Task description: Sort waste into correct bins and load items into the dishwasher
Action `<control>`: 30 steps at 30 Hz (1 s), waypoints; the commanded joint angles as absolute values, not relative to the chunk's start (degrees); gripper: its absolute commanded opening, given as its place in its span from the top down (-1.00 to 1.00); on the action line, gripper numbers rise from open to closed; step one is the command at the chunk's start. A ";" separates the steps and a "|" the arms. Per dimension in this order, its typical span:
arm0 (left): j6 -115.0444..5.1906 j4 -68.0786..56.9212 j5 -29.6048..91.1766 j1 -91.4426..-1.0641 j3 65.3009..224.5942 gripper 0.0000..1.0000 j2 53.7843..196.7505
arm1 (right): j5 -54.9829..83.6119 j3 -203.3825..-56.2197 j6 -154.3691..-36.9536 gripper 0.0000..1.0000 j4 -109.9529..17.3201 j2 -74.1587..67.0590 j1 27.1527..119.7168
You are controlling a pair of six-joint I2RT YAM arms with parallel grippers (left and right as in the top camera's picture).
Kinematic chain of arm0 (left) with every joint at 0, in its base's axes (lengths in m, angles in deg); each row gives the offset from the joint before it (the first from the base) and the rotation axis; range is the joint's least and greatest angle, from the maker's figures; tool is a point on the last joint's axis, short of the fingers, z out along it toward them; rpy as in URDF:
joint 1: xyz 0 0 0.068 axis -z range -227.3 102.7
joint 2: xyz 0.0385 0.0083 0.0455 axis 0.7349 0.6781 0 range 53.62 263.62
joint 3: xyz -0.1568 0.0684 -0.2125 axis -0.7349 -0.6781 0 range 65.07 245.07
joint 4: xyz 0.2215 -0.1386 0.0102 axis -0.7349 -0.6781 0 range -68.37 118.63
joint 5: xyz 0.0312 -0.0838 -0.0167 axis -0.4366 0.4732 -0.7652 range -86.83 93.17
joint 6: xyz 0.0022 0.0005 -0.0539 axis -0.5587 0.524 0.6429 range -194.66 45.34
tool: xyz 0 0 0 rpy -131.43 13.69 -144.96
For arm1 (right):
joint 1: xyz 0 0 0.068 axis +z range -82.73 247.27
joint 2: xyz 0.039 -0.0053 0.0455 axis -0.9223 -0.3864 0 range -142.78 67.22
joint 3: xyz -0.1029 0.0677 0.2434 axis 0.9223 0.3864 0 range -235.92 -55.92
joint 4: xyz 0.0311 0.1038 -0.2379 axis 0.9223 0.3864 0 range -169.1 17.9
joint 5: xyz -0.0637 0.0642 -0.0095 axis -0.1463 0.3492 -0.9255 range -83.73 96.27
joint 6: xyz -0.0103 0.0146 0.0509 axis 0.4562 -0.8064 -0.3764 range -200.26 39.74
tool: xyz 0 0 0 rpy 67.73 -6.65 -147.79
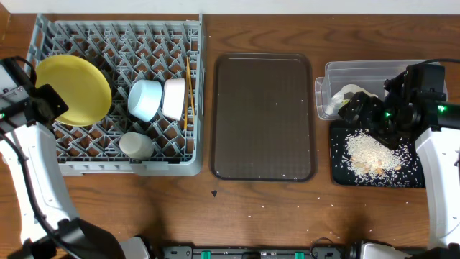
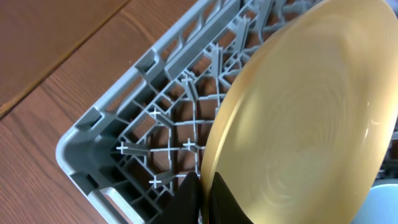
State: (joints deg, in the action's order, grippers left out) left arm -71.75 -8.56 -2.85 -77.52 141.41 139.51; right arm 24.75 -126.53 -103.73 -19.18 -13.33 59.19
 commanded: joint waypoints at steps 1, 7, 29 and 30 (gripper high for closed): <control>-72.51 -8.67 -5.23 -77.72 141.76 0.85 141.58 | 25.19 -127.06 -103.99 -0.98 -19.33 -12.81 59.85; -73.65 -8.43 -7.46 -75.84 141.76 0.85 141.91 | 25.17 -127.06 -103.99 -0.99 -19.38 -12.81 59.85; -65.84 -11.80 -14.70 -67.40 141.78 0.07 141.93 | 25.17 -127.06 -103.99 -0.99 -19.31 -12.81 59.85; -63.90 -12.65 -10.96 -68.19 141.78 -0.17 141.93 | 25.17 -127.06 -103.99 -0.98 -19.31 -12.81 59.85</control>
State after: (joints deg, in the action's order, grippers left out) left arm -70.02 -11.53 -18.04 -66.70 141.41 142.26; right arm 24.75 -126.53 -103.73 -19.33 -13.33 59.19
